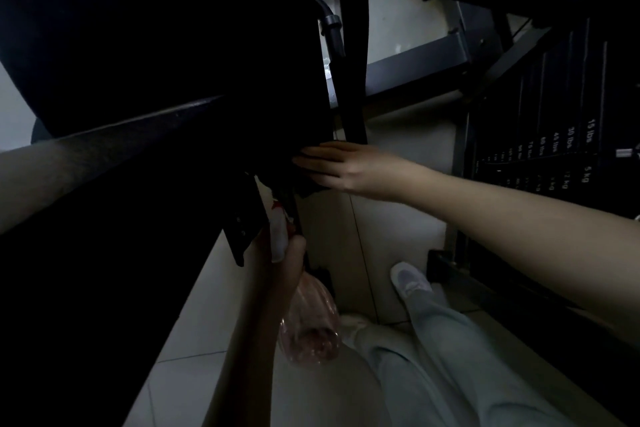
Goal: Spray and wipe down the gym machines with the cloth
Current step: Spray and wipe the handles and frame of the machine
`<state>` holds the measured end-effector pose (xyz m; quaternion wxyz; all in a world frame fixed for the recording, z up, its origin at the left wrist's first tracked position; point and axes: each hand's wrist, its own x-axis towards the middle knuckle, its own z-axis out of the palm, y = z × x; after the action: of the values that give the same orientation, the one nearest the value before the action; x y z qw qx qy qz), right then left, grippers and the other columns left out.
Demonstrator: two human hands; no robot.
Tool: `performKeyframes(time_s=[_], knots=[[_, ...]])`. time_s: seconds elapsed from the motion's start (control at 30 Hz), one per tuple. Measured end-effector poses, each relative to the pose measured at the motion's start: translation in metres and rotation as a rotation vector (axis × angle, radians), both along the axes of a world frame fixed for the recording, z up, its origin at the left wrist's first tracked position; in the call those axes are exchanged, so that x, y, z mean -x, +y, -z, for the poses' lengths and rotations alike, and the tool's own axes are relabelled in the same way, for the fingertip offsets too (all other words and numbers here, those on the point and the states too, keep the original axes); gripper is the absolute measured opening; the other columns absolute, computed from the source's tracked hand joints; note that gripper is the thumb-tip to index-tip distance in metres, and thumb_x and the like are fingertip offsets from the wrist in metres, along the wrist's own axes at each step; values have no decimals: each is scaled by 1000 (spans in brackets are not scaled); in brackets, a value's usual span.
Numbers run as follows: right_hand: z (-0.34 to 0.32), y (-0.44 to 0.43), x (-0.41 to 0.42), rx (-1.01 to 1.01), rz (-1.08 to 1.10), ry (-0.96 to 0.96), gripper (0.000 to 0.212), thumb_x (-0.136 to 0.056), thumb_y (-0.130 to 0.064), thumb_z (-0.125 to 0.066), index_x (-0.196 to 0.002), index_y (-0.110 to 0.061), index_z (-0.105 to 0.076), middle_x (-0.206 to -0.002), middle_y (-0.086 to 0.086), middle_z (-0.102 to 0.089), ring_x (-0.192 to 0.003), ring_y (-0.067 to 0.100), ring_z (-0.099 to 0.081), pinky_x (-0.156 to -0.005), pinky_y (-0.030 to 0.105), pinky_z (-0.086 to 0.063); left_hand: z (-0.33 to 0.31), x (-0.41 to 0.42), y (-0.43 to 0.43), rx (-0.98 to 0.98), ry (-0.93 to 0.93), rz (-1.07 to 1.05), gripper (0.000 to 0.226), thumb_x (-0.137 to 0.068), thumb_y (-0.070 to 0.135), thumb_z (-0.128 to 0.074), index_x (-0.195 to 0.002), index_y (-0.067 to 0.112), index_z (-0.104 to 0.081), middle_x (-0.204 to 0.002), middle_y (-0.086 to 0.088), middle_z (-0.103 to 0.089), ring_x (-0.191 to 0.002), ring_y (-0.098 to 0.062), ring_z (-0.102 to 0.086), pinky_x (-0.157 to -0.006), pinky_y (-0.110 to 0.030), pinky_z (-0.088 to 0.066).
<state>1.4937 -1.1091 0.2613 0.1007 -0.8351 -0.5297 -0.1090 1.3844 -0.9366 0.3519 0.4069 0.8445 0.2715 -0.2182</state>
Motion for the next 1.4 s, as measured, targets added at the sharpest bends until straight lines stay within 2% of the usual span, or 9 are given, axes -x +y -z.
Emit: performKeyframes(time_s=[0.07,0.2,0.37,0.53,0.67,0.8,0.97,1.13,1.4], knots=[[-3,-15,-3,-12,28,2,39,-96,-2,-30,-114,0,-65,-128,17,-59,-115,33,-58,-90,43,-51,2,-2,-6,70,17,-5,13,-81,27,-49,-88,19,-58,-80,0,-54,-87,-30,-55,-78,-36,-47],[-15,-31,-25,-193,366,146,46,-82,5,-49,-128,4,-53,-131,24,-54,-117,41,-54,-93,49,-49,12,0,-16,-38,-42,128,49,-95,14,-52,-142,20,-38,-114,-11,-57,-93,-18,-56,-88,-38,-49],[-20,21,-51,-376,578,328,49,-80,2,-56,-128,10,-50,-134,32,-46,-117,52,-49,-89,55,-48,12,-13,-27,8,-46,115,53,-96,17,-51,-146,24,-32,-87,9,-49,-71,3,-43,-74,-25,-45],[0,24,-9,-353,595,448,70,-57,18,-75,-123,8,-55,-135,27,-48,-114,51,-52,-83,53,-52,2,-23,-31,-61,-107,238,55,-96,13,-50,-148,15,-31,-126,-17,-54,-111,-25,-54,-88,-26,-39],[-4,8,10,-252,498,525,70,-56,20,-71,-123,6,-56,-135,27,-49,-110,51,-55,-74,55,-55,-3,-31,-30,55,-98,168,50,-92,9,-55,-140,11,-42,-124,-19,-59,-108,-35,-60,-91,-45,-51],[-25,-12,12,-198,492,544,54,-62,14,-68,-115,6,-61,-124,29,-56,-99,48,-61,-67,51,-57,-11,-30,-37,-14,-123,206,56,-92,9,-54,-145,13,-36,-112,-8,-56,-104,-22,-55,-84,-25,-40],[-46,-28,20,-266,810,832,48,-84,2,-54,-131,-4,-52,-134,19,-51,-121,36,-51,-98,39,-43,-18,-32,-48,77,-119,64,6,-87,10,-58,-82,14,-55,-74,-1,-50,-74,-20,-53,-62,-27,-38],[-74,-36,27,-480,1326,1146,41,-92,-14,-54,-132,-8,-48,-127,15,-56,-116,29,-53,-92,33,-43,-32,-38,-64,86,-123,104,11,-85,10,-58,-79,7,-48,-66,2,-46,-58,-11,-43,-46,-14,-31],[-130,-74,23,-471,1500,1187,35,-91,-19,-56,-125,-8,-55,-125,13,-58,-116,28,-53,-81,22,-37,-65,-53,-97,91,-100,166,9,-85,13,-55,-85,7,-49,-72,-1,-49,-68,-19,-48,-56,-27,-35]])
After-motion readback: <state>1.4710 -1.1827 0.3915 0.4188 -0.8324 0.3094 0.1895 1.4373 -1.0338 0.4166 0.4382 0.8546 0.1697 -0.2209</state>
